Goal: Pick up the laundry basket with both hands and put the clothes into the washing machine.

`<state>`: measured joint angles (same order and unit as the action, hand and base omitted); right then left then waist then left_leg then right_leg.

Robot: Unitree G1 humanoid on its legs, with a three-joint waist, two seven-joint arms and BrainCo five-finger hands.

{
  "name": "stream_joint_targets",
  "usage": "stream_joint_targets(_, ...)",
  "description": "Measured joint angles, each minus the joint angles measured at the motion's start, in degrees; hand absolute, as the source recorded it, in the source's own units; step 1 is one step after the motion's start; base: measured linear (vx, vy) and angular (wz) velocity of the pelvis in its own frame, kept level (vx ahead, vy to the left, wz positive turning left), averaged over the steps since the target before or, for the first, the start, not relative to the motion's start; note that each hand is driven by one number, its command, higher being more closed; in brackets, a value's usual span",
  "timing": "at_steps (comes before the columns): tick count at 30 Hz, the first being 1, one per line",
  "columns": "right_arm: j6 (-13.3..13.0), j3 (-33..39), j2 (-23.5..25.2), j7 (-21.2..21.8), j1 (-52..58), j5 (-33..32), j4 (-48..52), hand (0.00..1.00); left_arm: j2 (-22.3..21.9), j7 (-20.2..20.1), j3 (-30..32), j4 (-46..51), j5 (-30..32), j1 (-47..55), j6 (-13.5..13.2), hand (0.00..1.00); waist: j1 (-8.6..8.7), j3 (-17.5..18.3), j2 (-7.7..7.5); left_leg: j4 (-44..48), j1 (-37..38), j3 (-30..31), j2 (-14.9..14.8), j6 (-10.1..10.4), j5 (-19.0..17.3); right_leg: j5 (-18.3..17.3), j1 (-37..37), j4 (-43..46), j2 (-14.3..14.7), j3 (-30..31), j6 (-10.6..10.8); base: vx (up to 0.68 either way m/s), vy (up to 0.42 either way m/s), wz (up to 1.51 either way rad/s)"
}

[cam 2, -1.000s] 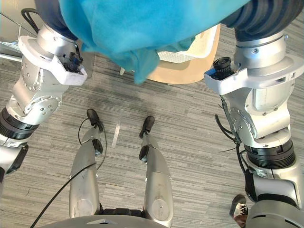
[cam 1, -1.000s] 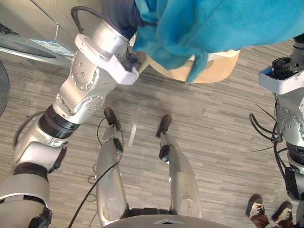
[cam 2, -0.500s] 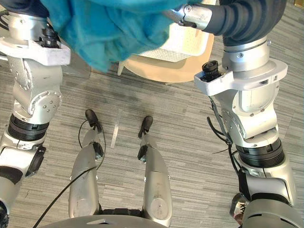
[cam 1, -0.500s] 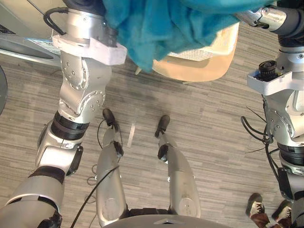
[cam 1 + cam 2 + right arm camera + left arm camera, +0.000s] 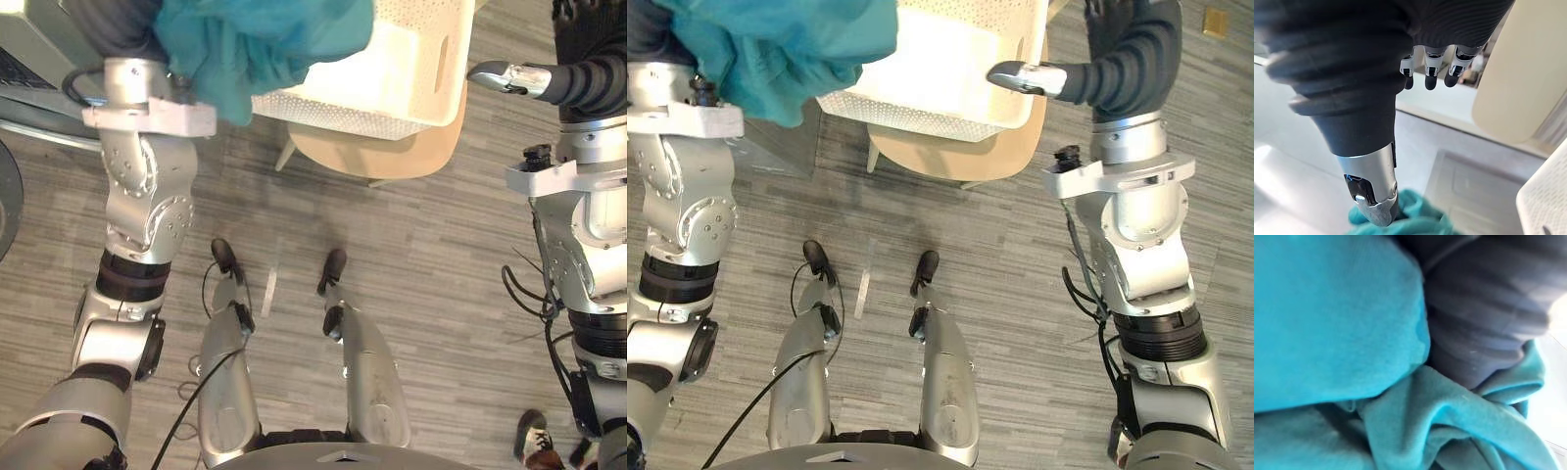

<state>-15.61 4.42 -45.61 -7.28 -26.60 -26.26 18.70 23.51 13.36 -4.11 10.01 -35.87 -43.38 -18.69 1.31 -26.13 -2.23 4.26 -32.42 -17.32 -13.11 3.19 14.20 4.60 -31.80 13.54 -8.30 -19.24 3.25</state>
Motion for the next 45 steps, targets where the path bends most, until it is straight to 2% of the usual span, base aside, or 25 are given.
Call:
stream_joint_targets(3,1.16,2.78,3.82,1.26,7.04,2.12,-3.42,0.00,-2.91,-1.42,2.65,0.16,-0.21,8.46,0.12,1.00,0.28,2.19,-1.69,0.48,2.37,-0.18,0.76,0.33,-1.24,-2.53,0.53,3.51,-1.24,1.06,0.23,0.02,-0.061,0.02)
stream_joint_targets(5,2.52,3.39,8.15,2.57,12.79,4.23,-4.26,0.00,-7.45,-2.54,4.54,0.54,-1.77,15.64,0.57,1.00,0.52,3.28,-2.53,1.00,5.21,-0.21,1.06,0.47,-2.17,-4.08,2.70,5.17,-1.80,1.36,0.21,0.04,-0.072,0.05)
stream_joint_targets(10,4.87,5.80,18.45,5.47,24.07,6.55,-4.61,0.00,-13.66,-3.90,6.64,3.00,-3.46,27.99,2.43,1.00,0.68,7.32,-2.56,2.49,9.97,0.00,1.44,1.55,-4.70,-8.11,6.50,8.71,-3.08,1.35,0.46,0.08,-0.063,0.07)
stream_joint_targets(12,6.21,9.67,22.94,6.14,29.34,9.84,-6.67,0.00,-16.31,-5.48,7.42,5.86,-3.74,34.13,2.50,1.00,0.61,9.21,-2.51,3.67,12.95,0.57,1.59,2.15,-6.21,-10.77,9.45,11.08,-3.77,1.17,0.68,0.10,-0.086,0.15)
stream_joint_targets(15,7.28,17.73,25.66,5.84,33.12,13.41,-11.71,0.00,-19.26,-6.76,8.69,7.83,-3.83,38.39,2.74,1.00,1.09,10.96,-1.71,3.49,14.16,4.15,1.86,2.69,-5.84,-13.13,12.68,12.74,-4.32,-2.00,0.38,0.05,-0.117,0.56)
stream_joint_targets(18,9.20,27.66,25.96,3.26,33.73,17.66,-20.65,0.00,-20.87,-7.51,9.13,8.20,-3.81,41.17,3.42,1.00,1.44,12.23,-0.80,0.68,12.94,9.25,2.21,3.10,-3.48,-16.04,13.79,15.11,-4.81,-7.27,-0.65,-0.03,-0.139,0.86)
stream_joint_targets(20,10.04,32.40,26.20,0.75,34.23,19.72,-25.53,0.00,-21.93,-7.49,9.35,8.37,-3.83,43.61,4.23,1.00,1.15,12.83,-0.55,-0.26,11.99,7.16,1.44,-0.24,-6.94,-16.31,14.26,14.85,-4.82,-10.25,-1.25,-0.06,-0.142,0.83)
stream_joint_targets(21,11.66,36.98,27.14,-0.55,34.30,22.72,-27.30,0.00,-22.10,-7.62,9.51,8.40,-3.86,44.81,4.88,1.00,1.06,12.91,-0.68,3.18,10.19,1.90,-0.10,-4.31,-10.83,-15.45,15.20,12.82,-6.21,-12.70,-2.49,-0.06,-0.066,0.85)
stream_joint_targets(23,13.47,42.51,27.78,-2.82,34.36,27.34,-30.53,0.00,-22.75,-7.81,9.22,8.29,-3.97,46.23,5.45,1.00,1.37,13.08,-0.68,16.07,8.06,-5.60,-3.48,-6.34,-14.21,-13.73,16.68,11.46,-7.51,-15.87,-3.39,-0.04,-0.028,0.75)
stream_joint_targets(24,14.77,45.82,28.53,-4.43,34.72,30.29,-33.41,0.00,-22.80,-8.53,8.42,7.75,-4.42,47.30,6.10,1.00,2.26,13.48,-0.36,24.75,9.18,-9.92,-6.40,-7.10,-17.97,-12.61,18.61,10.04,-7.61,-17.80,-2.98,-0.01,0.033,0.63)
stream_joint_targets(25,15.62,49.48,29.88,-6.06,36.31,31.62,-36.97,0.00,-22.86,-9.30,7.12,5.85,-4.58,47.84,6.96,1.00,2.61,14.99,0.04,29.93,11.14,-12.99,-9.07,-7.21,-21.63,-11.49,20.19,8.42,-7.64,-19.74,-2.62,0.00,0.070,0.65)
stream_joint_targets(26,16.05,50.92,30.51,-6.69,37.30,32.05,-39.11,0.00,-22.91,-9.67,6.26,4.76,-4.59,48.09,7.26,1.00,2.83,15.95,0.21,31.39,12.47,-14.14,-10.12,-7.13,-22.95,-10.90,20.77,7.49,-7.69,-20.61,-2.38,0.03,0.104,0.68)
stream_joint_targets(28,16.08,53.30,32.06,-7.93,39.83,31.00,-47.24,0.00,-23.31,-10.40,4.29,2.19,-4.58,48.57,8.47,1.00,3.90,17.52,1.10,31.19,16.89,-15.50,-11.77,-2.97,-24.73,-8.78,22.80,4.79,-7.89,-22.97,-0.74,0.06,0.221,0.71)
stream_joint_targets(29,16.20,54.51,33.35,-7.95,41.64,28.70,-53.78,0.00,-24.32,-10.85,2.84,-0.08,-4.57,48.20,9.16,1.00,4.41,18.58,2.78,24.61,19.18,-15.46,-10.89,4.58,-26.52,-6.49,23.41,2.92,-8.24,-25.19,0.99,0.05,0.433,0.81)
stream_joint_targets(31,16.47,54.34,36.99,-7.67,41.53,26.66,-60.45,0.00,-23.91,-11.16,2.18,-3.44,-4.60,46.82,9.49,1.00,4.39,19.04,2.51,23.99,17.71,-13.87,-6.88,3.50,-27.52,-3.58,23.67,1.61,-10.73,-25.61,2.31,0.00,0.427,0.82)
stream_joint_targets(33,16.64,50.36,42.08,-5.33,41.37,23.06,-70.17,0.00,-22.66,-11.17,0.08,-6.68,-4.97,46.44,9.61,1.00,3.81,19.43,2.02,26.00,14.33,-10.73,-1.76,-0.46,-29.85,-1.90,23.84,0.12,-13.96,-23.48,2.78,-0.02,0.429,0.98)
stream_joint_targets(34,16.66,49.01,43.26,-4.91,41.12,22.25,-71.66,0.00,-22.35,-11.16,-0.61,-7.38,-5.37,46.38,9.62,1.00,3.70,19.28,2.14,26.37,13.70,-9.93,-0.50,-1.23,-30.29,-0.63,23.71,0.89,-15.22,-22.75,2.86,0.00,0.430,1.13)
stream_joint_targets(35,16.67,46.41,45.92,-3.35,41.16,19.71,-72.06,0.00,-22.36,-11.13,-2.55,-9.34,-5.74,46.35,9.66,1.00,3.71,18.58,3.16,26.49,13.70,-7.41,2.43,-2.60,-30.94,1.65,23.32,5.64,-18.03,-18.66,0.48,0.01,0.426,1.07)
stream_joint_targets(36,16.65,43.09,47.39,-2.53,41.66,18.34,-71.70,0.00,-22.50,-11.12,-4.56,-10.38,-5.82,46.62,9.75,1.00,3.60,18.13,4.13,26.10,14.91,-5.74,3.57,-3.54,-31.37,2.07,21.22,11.15,-18.70,-11.40,-3.60,0.03,0.437,1.22)
stream_joint_targets(37,16.49,37.37,49.66,-1.09,42.28,16.38,-70.73,0.00,-22.44,-11.13,-6.83,-10.52,-6.19,47.49,9.71,1.00,3.51,17.68,4.98,24.73,16.87,-3.57,4.86,-3.81,-31.46,-3.63,17.93,19.63,-15.48,1.00,-2.40,0.04,0.312,0.92)
stream_joint_targets(38,16.37,34.49,49.74,-0.34,42.36,15.00,-70.71,0.00,-22.52,-11.13,-7.99,-10.54,-6.43,47.58,9.67,1.00,3.72,17.59,4.92,23.63,17.75,-2.25,5.88,-4.25,-31.25,-7.47,16.64,23.62,-12.98,5.87,-0.98,0.07,0.217,1.03)
stream_joint_targets(39,15.86,30.42,49.80,0.17,43.28,14.41,-68.34,0.00,-22.63,-11.26,-10.66,-10.49,-6.81,47.34,9.59,1.00,3.94,17.67,4.05,21.23,19.60,-1.06,7.78,-4.34,-31.43,-13.23,14.12,30.10,-8.56,11.02,0.11,0.08,0.176,0.97)
stream_joint_targets(40,15.38,26.58,49.88,0.57,43.46,14.28,-66.32,0.00,-23.02,-11.33,-12.34,-10.44,-6.89,47.34,9.49,1.00,3.96,17.66,3.47,20.40,20.81,-0.68,9.02,-5.04,-32.08,-17.11,11.73,33.47,-4.98,11.09,0.01,0.09,0.156,0.83)
stream_joint_targets(42,14.77,22.56,49.54,0.52,43.29,14.31,-62.82,0.00,-23.58,-11.25,-13.49,-10.52,-7.43,47.32,9.52,1.00,3.74,17.36,2.97,19.96,22.41,-0.46,10.75,-5.66,-33.22,-20.93,8.85,34.18,-1.25,6.33,-0.48,0.12,0.115,0.30)
stream_joint_targets(45,14.60,19.91,49.29,0.45,43.24,15.04,-59.67,0.00,-24.42,-11.23,-14.10,-11.15,-7.78,47.09,9.87,1.00,4.54,17.41,2.44,16.07,25.75,-0.66,13.72,-6.05,-34.03,-21.59,8.20,27.23,-0.42,-8.80,-2.05,0.20,0.118,0.22)
